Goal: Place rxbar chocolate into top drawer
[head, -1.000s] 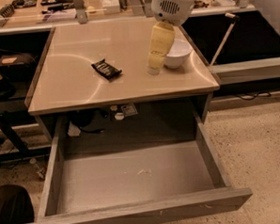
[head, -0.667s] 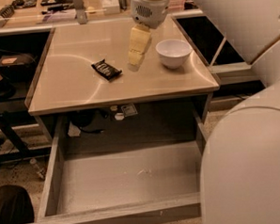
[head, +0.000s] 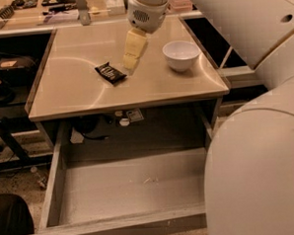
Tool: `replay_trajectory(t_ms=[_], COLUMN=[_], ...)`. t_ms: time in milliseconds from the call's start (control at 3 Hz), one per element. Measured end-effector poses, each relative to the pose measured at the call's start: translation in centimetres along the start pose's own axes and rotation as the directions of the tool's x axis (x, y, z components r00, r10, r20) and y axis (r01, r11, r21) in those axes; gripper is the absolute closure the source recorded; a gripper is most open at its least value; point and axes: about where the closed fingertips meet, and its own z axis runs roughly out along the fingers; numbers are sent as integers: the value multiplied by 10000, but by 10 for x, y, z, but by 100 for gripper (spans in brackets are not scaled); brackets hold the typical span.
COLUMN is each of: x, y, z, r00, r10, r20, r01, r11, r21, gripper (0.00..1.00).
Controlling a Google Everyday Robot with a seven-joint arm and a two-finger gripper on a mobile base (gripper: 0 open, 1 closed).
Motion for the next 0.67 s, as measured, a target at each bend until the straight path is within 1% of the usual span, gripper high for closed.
replay_trajectory(t_ms=[333, 667], x=[-28, -87], y=[7, 7], z=[16, 44], r00=[9997, 9988], r10=[-45, 20], r20=[238, 498], r01=[56, 17], r11=[9990, 9972], r21=[-439, -750], gripper=[0, 0])
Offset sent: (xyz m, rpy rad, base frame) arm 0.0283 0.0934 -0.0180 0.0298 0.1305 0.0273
